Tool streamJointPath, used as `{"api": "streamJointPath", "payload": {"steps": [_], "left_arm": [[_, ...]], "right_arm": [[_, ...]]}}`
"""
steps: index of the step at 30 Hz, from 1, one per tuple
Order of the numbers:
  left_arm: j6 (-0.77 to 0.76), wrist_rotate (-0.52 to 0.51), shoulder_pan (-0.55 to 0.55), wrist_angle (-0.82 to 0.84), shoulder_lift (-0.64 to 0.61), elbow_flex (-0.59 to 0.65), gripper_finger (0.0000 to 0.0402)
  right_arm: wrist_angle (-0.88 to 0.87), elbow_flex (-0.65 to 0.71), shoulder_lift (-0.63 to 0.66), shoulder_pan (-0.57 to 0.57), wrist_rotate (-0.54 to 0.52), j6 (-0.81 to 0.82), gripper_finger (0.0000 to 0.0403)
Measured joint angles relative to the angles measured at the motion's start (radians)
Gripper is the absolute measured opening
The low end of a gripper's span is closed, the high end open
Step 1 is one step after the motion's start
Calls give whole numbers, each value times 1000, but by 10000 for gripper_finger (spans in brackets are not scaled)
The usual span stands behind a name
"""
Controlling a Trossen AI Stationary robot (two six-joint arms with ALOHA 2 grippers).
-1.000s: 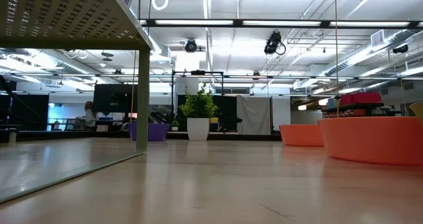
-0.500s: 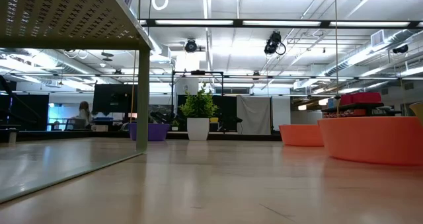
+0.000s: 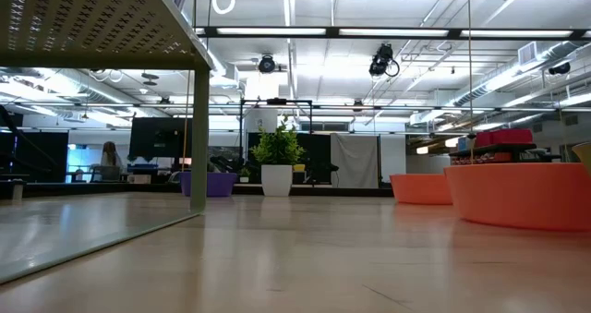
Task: Pick & Place Mini bowls
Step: Stack the white bowl on top of the white bowl on the shelf
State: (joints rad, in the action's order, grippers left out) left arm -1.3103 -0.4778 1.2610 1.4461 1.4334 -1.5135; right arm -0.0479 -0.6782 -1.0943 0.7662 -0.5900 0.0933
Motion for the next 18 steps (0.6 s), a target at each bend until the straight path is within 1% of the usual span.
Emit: {"api": "streamJointPath", "payload": {"steps": [13, 18], "left_arm": [[-35, 5, 0, 8, 0, 6, 4], [-40, 73, -3, 3, 0, 50, 3]], "right_arm": [[-1, 0, 0, 0, 0, 2, 236], [-1, 0, 0, 0, 5, 2, 236]]}}
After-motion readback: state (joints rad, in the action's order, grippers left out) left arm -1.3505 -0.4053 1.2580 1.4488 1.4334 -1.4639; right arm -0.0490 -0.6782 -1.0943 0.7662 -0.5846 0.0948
